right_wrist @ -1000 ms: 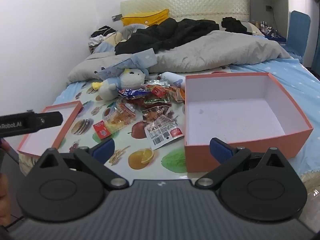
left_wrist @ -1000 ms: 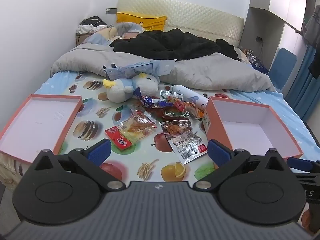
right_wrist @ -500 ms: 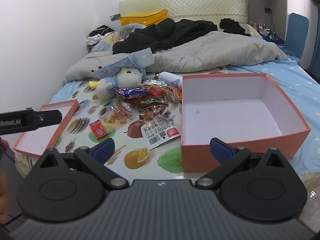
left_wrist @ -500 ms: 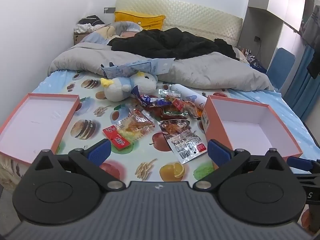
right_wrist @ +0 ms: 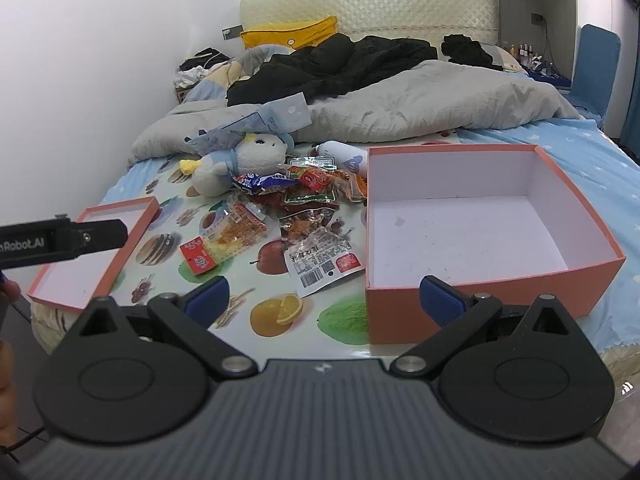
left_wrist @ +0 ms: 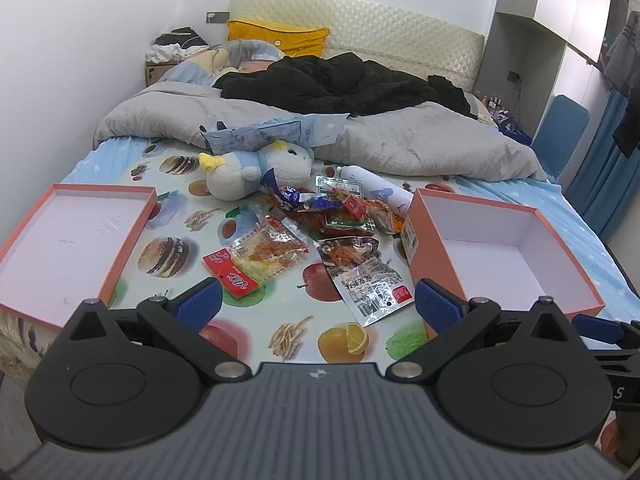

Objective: Organize snacks

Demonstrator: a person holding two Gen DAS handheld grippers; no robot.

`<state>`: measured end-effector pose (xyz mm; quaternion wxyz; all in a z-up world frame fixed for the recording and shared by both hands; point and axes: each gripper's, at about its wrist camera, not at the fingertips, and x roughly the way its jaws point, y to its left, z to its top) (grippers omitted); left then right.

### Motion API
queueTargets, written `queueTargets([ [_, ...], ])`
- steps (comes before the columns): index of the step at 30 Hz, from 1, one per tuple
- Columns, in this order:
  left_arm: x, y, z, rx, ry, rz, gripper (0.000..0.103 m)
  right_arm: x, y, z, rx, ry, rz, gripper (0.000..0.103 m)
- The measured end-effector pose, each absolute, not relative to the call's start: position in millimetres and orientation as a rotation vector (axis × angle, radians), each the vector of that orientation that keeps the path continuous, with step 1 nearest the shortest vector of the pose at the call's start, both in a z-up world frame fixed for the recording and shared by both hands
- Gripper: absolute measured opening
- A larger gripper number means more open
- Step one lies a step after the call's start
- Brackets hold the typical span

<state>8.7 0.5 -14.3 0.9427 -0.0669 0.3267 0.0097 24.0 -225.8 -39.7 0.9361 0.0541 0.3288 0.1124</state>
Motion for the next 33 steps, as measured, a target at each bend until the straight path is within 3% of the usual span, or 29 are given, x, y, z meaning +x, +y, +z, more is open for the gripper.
queueTargets([
  [33,10.8,7.1,-12.8,-0.124,0.669,0.026,0.103,22.2,-222.0,-44.9,0.094,0.685,0.221,0.103],
])
